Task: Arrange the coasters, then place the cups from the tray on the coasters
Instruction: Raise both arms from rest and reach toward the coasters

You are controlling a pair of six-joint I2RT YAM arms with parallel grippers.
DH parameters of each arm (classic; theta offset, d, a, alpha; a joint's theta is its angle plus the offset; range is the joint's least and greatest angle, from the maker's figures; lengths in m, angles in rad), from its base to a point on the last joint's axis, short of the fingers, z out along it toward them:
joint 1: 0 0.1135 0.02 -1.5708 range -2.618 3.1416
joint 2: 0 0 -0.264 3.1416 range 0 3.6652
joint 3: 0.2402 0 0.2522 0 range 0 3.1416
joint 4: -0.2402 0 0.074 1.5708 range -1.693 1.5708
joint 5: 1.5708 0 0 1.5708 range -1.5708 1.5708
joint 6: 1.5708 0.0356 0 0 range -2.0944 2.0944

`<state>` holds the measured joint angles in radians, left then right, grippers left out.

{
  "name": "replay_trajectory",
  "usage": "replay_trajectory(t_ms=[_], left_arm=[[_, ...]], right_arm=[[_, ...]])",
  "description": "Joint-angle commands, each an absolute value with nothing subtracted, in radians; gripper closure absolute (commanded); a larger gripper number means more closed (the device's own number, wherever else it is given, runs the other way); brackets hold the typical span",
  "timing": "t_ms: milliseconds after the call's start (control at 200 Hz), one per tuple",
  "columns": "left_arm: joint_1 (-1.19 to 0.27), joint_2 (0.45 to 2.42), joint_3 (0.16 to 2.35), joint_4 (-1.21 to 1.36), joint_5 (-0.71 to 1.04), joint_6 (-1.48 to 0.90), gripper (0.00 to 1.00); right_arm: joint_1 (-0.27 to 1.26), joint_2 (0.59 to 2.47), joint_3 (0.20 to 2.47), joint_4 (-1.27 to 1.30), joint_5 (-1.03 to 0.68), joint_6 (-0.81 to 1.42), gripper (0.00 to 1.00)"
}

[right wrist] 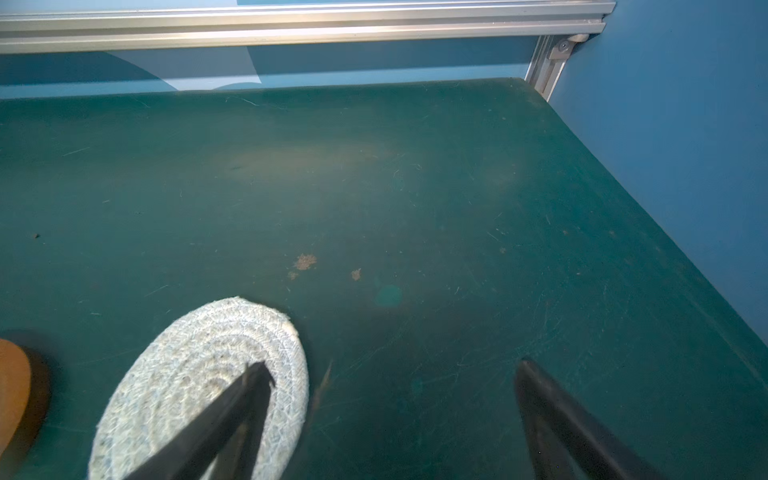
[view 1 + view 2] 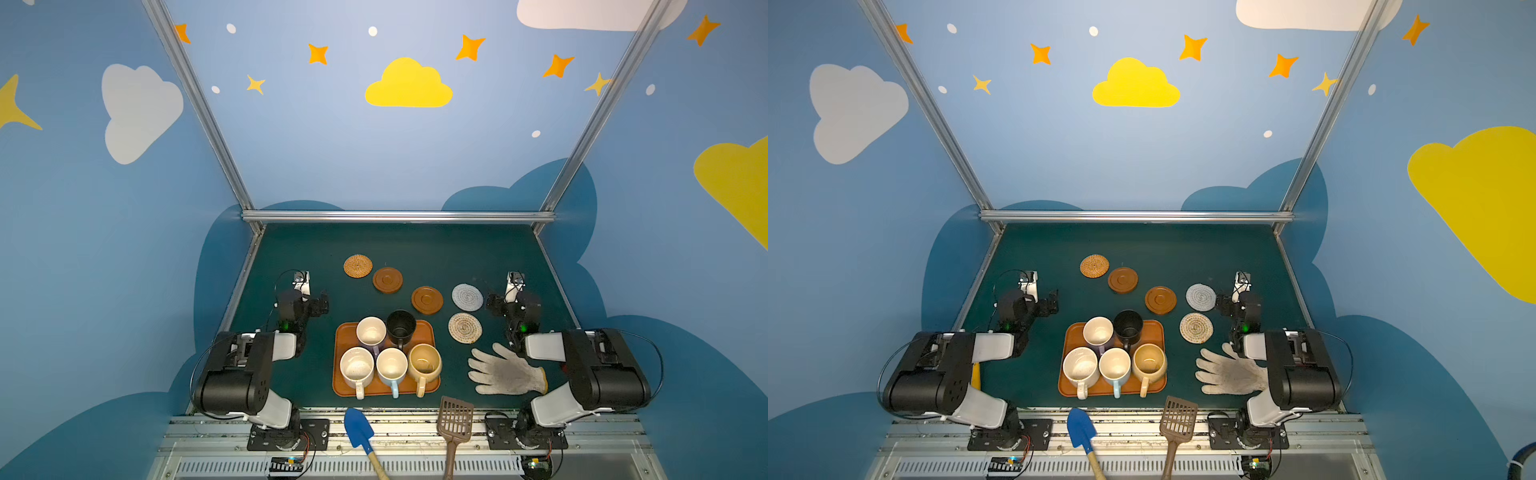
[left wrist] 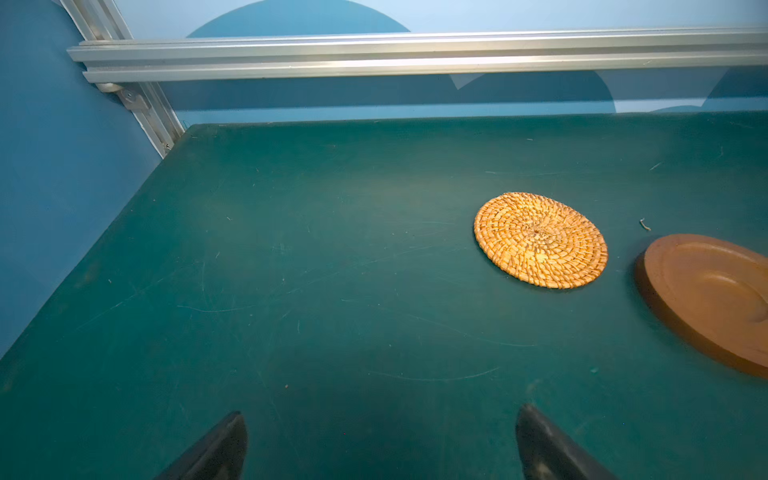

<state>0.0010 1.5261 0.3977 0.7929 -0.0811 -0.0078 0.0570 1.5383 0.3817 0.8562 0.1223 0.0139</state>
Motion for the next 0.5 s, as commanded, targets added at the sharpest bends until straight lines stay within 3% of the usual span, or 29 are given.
replay_trajectory(t_ms=[0,125,165,496], left_arm=[[0.006,1.531,0.412,0.78,-0.072,-0.015,0.0],[0.006,1.531,0.411,0.78,-0.072,-0.015,0.0],[0.006,1.531,0.411,0.78,-0.072,-0.015,0.0],[0.007,1.531,0.411,0.78,-0.072,-0.015,0.0]], right_arm=[[0.059,1.526,0.387,0.858,0.126,0.011,0.08],[0.059,1.527,0.387,0.857,0.126,0.01,0.08],[0.059,1.526,0.387,0.858,0.126,0.01,0.03],[0.059,1.526,0.387,0.858,0.124,0.011,0.03]])
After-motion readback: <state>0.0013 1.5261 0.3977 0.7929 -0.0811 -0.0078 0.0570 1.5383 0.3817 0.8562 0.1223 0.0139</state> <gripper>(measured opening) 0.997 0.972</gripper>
